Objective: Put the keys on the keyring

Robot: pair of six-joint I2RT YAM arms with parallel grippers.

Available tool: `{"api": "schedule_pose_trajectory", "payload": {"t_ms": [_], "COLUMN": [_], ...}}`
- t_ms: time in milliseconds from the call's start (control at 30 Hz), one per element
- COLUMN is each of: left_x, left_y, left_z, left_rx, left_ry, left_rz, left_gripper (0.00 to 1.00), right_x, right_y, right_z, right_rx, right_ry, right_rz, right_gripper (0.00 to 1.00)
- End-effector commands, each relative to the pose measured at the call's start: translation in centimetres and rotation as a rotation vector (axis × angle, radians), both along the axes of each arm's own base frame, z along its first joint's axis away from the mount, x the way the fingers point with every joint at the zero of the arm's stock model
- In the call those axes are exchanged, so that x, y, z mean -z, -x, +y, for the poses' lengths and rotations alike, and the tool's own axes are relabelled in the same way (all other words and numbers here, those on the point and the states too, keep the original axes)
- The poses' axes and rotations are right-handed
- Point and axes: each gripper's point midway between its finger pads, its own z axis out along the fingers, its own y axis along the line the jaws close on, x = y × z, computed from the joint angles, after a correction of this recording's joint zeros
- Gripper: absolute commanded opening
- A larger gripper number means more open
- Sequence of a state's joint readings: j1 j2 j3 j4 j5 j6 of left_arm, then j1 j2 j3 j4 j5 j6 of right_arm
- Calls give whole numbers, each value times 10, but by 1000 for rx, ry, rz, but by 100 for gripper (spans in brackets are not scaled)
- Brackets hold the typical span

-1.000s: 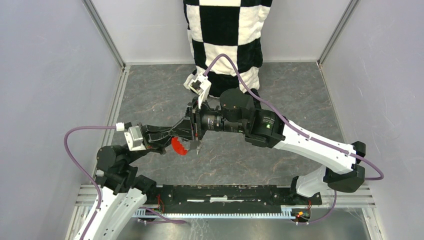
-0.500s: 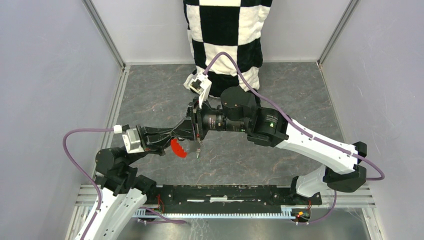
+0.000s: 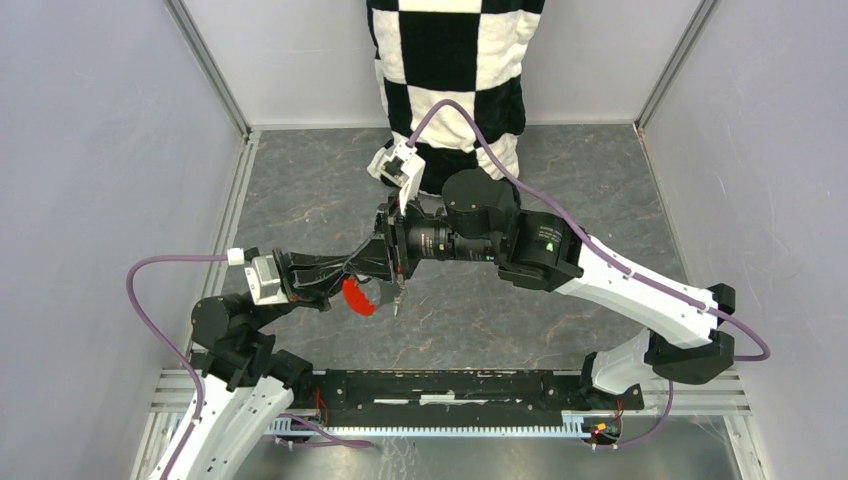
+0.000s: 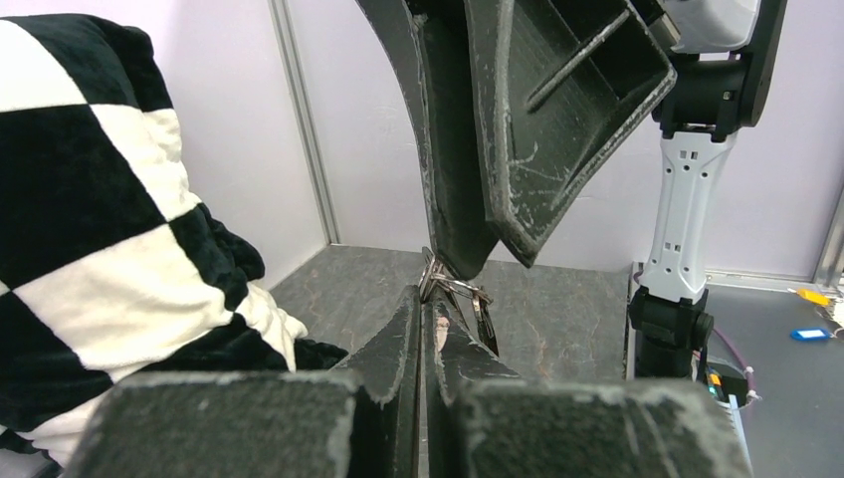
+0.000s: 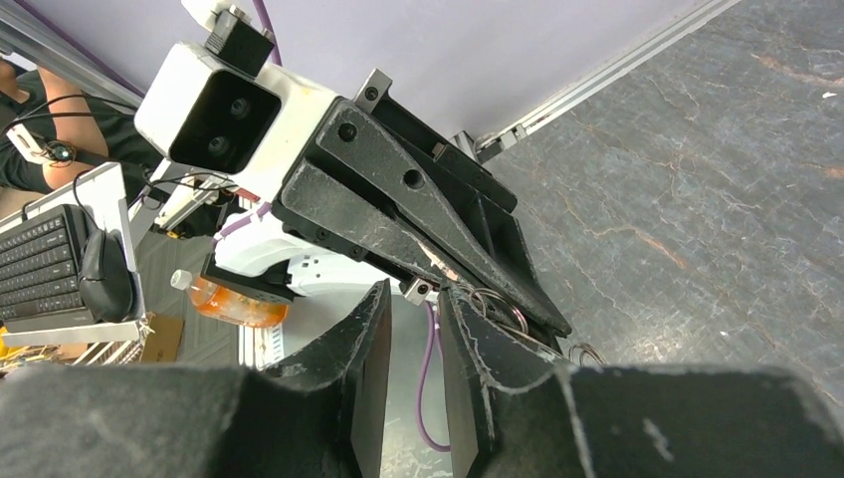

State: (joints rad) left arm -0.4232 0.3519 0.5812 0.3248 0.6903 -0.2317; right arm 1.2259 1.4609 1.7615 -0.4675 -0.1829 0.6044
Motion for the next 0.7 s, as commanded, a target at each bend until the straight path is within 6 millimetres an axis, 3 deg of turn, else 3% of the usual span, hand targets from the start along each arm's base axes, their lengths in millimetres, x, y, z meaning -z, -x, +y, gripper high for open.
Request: {"api": "schedule_pose_trajectory", "payload": {"t_ms": [0,267,433,667], "left_x": [-18,-18,-20,-18], "left_y": [7,7,9,14], "left_z": [2,2,2,0], "left_rx": [15,15,23,49], "left_ry": [49,47,48,31], "left_rz": [-30,-30,-32,-32], "left_gripper": [2,2,2,2], "right_x": [-24,-49,-53,-38], "right_y": [-1,0,-8,-21], "right_z": [-4,-17,-30,-59], "right_rx": [4,2,11,-80], "right_ry": [-36,-67,-54,63], "right_rz": [-40,-81,-141,-581], "right_gripper": [30,33,36,56]}}
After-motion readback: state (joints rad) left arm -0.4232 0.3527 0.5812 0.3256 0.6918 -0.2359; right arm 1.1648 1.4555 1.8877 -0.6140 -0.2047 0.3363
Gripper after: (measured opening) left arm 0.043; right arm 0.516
